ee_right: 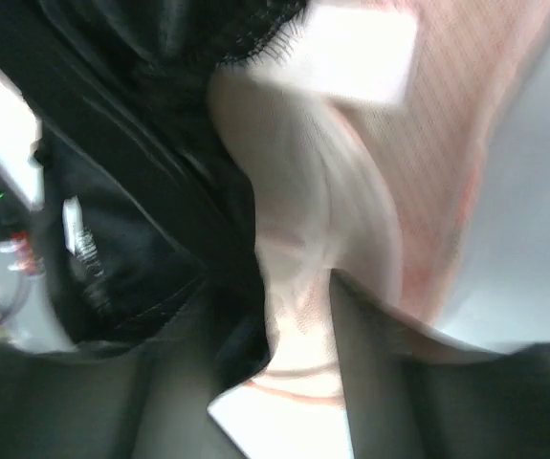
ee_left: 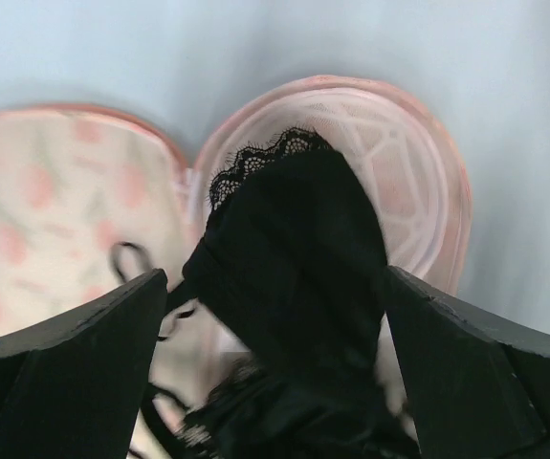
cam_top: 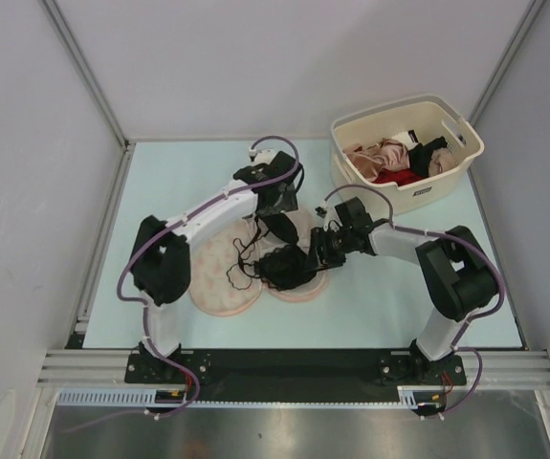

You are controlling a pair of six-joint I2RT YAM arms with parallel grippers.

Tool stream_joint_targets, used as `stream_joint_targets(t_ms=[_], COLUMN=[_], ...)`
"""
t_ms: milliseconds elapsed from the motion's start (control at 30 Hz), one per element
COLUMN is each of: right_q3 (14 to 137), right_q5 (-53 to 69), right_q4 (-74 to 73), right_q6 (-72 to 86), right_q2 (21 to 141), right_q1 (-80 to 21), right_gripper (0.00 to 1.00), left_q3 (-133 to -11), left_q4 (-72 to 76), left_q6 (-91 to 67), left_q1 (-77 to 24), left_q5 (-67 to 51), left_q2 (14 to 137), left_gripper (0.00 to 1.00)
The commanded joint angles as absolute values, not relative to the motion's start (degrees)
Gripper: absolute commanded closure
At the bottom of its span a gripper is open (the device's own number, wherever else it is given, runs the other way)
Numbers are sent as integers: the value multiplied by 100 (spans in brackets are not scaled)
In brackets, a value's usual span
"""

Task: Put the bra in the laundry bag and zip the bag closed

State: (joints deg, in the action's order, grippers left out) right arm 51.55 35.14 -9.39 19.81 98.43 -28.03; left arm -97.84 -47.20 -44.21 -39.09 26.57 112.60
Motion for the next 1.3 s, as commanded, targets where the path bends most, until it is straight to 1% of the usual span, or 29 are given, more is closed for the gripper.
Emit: stream_joint_targets(t_ms=[0,33,67,133,167,233,267,333,400,433,633,733,833,933,967,1000,1033,1067,1100,1133,1167,1200,1233,1267], right_q3=[5827,5905,5932,5880,5836,5888,5897,5906,5898,5889,6310,6696,6977,7057,7040,6997,6953,6865,6812,6742,6698,6628,6575,6548], right_q5=[2296,1789,1532,866,661,223,81,-304,-378,-456,-756,-887,-1185,-1187,-1160,-1117,-899,-766,-617,-93,295,977,1332,1640], right_q4=[-1415,-1450,-1424,-1093,-959,-740,-616,-275,-54,382,1159,1378,1502,1556,1564,1582,1565,1530,1503,1451,1424,1363,1371,1362], right_q6=[1232,1117,1090,985,923,792,530,169,-357,-500,-1072,-1098,-1134,-1151,-1143,-1125,-1108,-986,-897,-792,-634,-372,-213,-72], right_q2=[9713,9486,9388,9151,9002,8930,8921,8999,9227,9324,10219,10746,11056,11285,11268,11241,11189,11014,10900,10777,10671,10470,10389,10319], right_q1=[-3084,-3250,-3322,-3488,-3637,-3796,-3997,-4165,-4367,-4429,-4597,-4597,-4623,-4614,-4588,-4588,-4570,-4492,-4422,-4325,-4220,-3975,-3851,-3745], right_gripper=[37,33,27,19,13,10,5,4,2,2,4,9,18,33,45,50,51,60,63,64,71,78,83,93], left_q3=[-8654,-8387,-8150,-7517,-7297,-6743,-6602,-6285,-6075,-6021,-5801,-5696,-5599,-5581,-5581,-5590,-5607,-5616,-5634,-5625,-5634,-5634,-5634,-5642], left_q4=[-3974,-3833,-3658,-3569,-3438,-3279,-3200,-3182,-3199,-3225,-3313,-3357,-3392,-3471,-3480,-3472,-3480,-3480,-3472,-3385,-3340,-3279,-3200,-3156], left_q6=[-3604,-3569,-3621,-3813,-3849,-3850,-3850,-3858,-3858,-3867,-3832,-3806,-3771,-3709,-3692,-3665,-3630,-3612,-3595,-3516,-3472,-3393,-3358,-3331], left_q1=[-3885,-3859,-3754,-3622,-3525,-3472,-3419,-3384,-3296,-3270,-3155,-3155,-3138,-3103,-3076,-3050,-3032,-2980,-2962,-2927,-2857,-2822,-2778,-2716], left_q5=[2752,2664,2585,2365,2329,2207,2197,2171,2092,2048,1802,1697,1626,1574,1521,1468,1355,1301,1222,987,871,740,634,459], left_q2=[9539,8910,8634,8053,7477,6981,6517,6154,5803,5705,5309,5169,5054,5010,4992,4992,4983,4992,5010,5036,5062,5150,5194,5255], left_gripper=[0,0,0,0,0,0,0,1,2,2,4,4,4,4,4,4,4,3,3,3,3,3,3,3])
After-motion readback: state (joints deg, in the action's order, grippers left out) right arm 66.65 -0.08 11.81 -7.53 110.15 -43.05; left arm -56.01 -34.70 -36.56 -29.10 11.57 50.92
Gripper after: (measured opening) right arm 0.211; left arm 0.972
